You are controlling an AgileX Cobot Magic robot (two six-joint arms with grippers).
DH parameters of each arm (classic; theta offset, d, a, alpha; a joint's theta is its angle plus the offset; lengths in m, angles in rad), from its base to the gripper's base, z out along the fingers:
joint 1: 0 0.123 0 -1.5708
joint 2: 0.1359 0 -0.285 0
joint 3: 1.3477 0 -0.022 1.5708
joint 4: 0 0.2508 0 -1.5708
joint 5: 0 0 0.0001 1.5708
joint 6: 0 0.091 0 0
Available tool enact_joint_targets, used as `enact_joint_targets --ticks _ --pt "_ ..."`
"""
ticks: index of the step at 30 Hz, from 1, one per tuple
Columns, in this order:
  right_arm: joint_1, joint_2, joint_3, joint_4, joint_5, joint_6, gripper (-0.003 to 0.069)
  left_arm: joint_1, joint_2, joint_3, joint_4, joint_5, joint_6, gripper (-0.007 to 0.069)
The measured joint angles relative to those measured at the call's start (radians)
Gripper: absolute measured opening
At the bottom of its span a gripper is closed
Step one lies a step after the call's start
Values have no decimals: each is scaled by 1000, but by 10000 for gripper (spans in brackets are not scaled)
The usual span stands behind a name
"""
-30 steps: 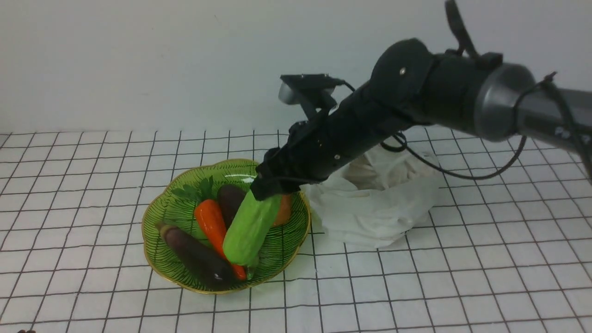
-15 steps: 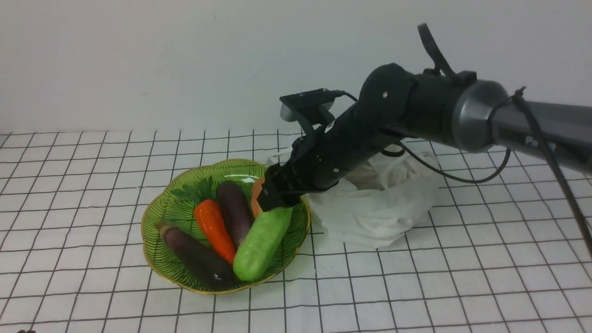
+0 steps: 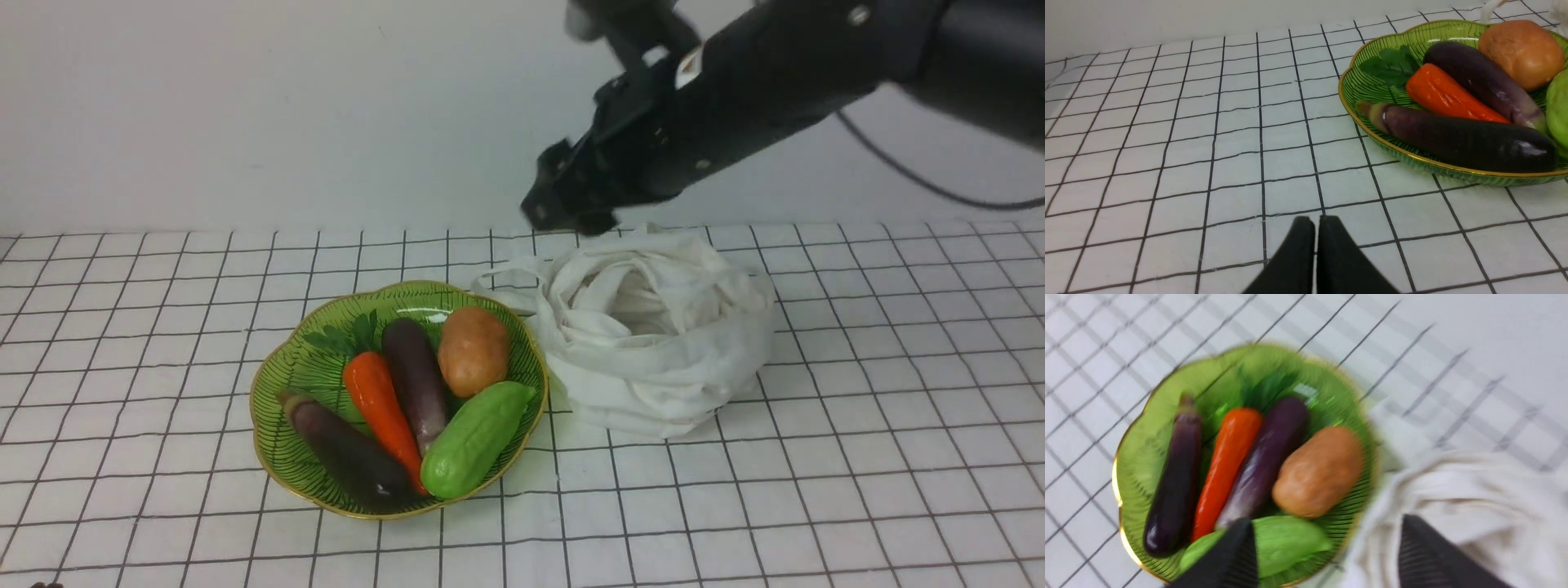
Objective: Take vegetables from bag on white checkered tablecloth place on plate.
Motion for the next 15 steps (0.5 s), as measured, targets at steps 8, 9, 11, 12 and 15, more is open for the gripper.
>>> enact_joint_targets --ticks 8,9,11,12,15 --pt "-4 -423 0 -308 184 261 6 0 0 0 0 0 0 -8" --pt "-4 -476 5 -321 210 285 -2 0 0 0 0 0 0 -8" --pt "-4 -601 50 -337 233 323 -11 0 0 0 0 0 0 -8" --pt "-4 -613 57 -338 233 323 -11 0 0 0 0 0 0 -8" --pt "-4 -860 242 -368 170 396 -13 0 0 0 0 0 0 -8"
